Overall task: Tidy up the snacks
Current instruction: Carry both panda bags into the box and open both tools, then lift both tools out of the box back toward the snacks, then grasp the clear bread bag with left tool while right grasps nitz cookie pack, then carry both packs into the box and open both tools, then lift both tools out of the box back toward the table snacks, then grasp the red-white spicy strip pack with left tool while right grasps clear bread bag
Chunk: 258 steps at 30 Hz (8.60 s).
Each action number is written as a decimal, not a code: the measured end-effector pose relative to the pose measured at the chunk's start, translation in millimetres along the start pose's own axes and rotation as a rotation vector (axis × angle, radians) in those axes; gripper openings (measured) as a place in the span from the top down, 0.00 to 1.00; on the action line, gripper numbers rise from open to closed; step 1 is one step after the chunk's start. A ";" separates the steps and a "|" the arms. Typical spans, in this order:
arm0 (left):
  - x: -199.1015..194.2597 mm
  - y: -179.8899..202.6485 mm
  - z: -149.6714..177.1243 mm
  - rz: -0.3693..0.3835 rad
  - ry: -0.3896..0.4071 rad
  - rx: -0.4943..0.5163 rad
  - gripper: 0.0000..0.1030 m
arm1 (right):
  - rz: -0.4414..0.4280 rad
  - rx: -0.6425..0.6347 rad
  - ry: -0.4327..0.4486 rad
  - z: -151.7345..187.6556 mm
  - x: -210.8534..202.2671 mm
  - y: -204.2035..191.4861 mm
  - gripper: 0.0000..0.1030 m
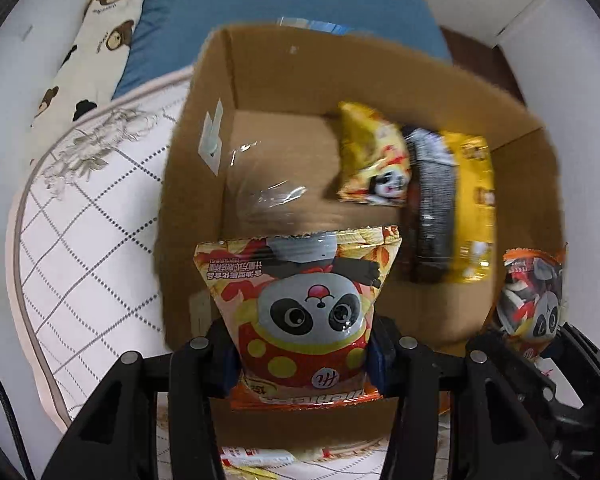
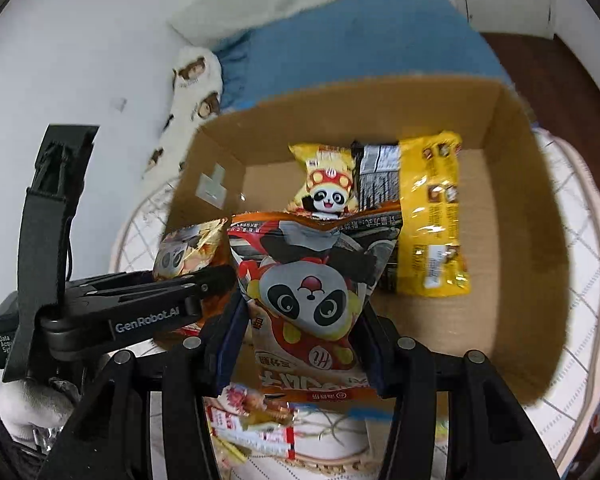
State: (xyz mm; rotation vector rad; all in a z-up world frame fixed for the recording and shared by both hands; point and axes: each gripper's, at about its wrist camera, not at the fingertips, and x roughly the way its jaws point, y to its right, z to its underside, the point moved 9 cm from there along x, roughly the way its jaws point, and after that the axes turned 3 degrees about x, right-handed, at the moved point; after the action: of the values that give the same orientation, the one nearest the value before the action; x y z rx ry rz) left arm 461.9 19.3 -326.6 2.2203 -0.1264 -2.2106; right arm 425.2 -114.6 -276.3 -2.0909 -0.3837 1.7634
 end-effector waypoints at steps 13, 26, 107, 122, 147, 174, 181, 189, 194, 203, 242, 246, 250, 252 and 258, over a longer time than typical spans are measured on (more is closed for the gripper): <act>29.8 -3.7 -6.3 -0.004 -0.042 0.007 0.45 | 0.014 0.059 -0.173 1.9 56.7 23.3 0.15; -10.3 6.2 4.4 -0.004 0.029 -0.005 0.36 | 0.119 0.024 -0.076 7.6 18.8 41.0 0.15; 109.5 -90.6 312.3 -0.048 -0.144 -0.158 0.42 | 0.277 -0.053 -0.268 313.3 70.0 83.3 0.30; 77.6 -64.6 325.5 -0.042 -0.100 -0.184 0.55 | 0.337 -0.068 -0.172 334.4 68.6 101.4 0.44; -111.6 54.2 191.4 0.193 0.205 0.011 0.56 | 0.047 -0.015 0.142 187.2 -93.1 27.9 0.44; -12.5 -3.2 -84.3 -0.056 0.062 -0.031 0.20 | 0.448 -0.030 0.045 -94.6 -9.0 105.9 0.03; -8.2 -5.0 -85.0 -0.040 0.098 -0.040 0.19 | 0.430 -0.019 0.031 -89.8 4.9 110.1 0.03; -15.9 2.6 -62.6 -0.041 0.140 -0.010 0.19 | 0.393 -0.037 0.065 -76.6 -3.2 95.8 0.03; -27.0 9.2 -43.1 -0.022 0.175 -0.002 0.19 | 0.377 -0.046 0.088 -61.8 -14.1 87.3 0.03; -63.4 22.3 -7.6 -0.040 0.284 0.038 0.19 | 0.359 -0.090 0.145 -33.4 -36.9 68.5 0.03; 56.0 -49.6 247.8 0.275 -0.095 -0.643 0.21 | 0.166 0.013 -0.004 144.5 13.0 91.6 0.36; 83.6 -52.9 250.8 0.345 -0.127 -0.818 0.21 | 0.175 -0.004 -0.016 143.1 31.6 94.6 0.36; 94.6 -57.4 243.2 0.356 -0.113 -0.929 0.21 | 0.166 -0.002 -0.025 143.7 44.8 96.2 0.36; 97.8 -59.8 239.9 0.332 -0.105 -0.963 0.21 | 0.165 0.008 -0.027 143.7 50.5 98.6 0.36; 105.1 -58.5 231.3 0.243 -0.080 -0.922 0.26 | 0.211 -0.044 -0.039 147.3 61.8 100.5 0.36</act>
State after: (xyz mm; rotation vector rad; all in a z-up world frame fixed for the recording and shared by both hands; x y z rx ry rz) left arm 234.3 83.3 -436.5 1.5077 0.4915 -1.6978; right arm 287.8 -160.9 -397.1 -2.2001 -0.2203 1.9317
